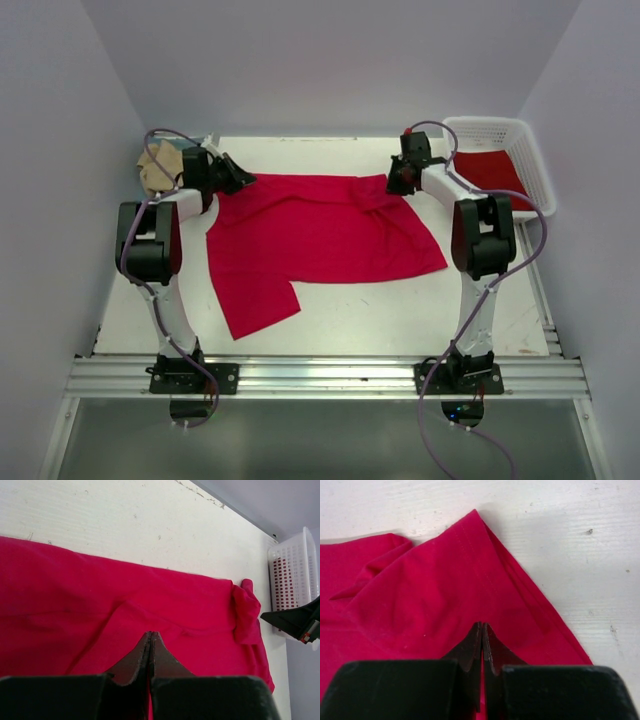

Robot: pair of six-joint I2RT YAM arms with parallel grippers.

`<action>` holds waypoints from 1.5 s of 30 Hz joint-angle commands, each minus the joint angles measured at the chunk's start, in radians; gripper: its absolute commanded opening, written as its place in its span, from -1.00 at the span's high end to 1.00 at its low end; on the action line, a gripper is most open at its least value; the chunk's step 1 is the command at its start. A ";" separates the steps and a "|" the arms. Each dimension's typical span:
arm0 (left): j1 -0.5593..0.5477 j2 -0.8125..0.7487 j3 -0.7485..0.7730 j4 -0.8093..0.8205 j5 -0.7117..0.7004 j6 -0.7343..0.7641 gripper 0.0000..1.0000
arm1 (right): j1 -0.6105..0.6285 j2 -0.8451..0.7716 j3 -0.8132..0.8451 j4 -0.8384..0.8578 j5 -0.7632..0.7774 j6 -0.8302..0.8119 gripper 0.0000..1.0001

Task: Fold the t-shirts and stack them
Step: Fold the tshirt

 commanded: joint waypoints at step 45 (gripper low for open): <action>0.001 -0.004 -0.044 0.024 -0.014 0.020 1.00 | -0.030 0.429 0.715 -0.532 0.719 0.114 1.00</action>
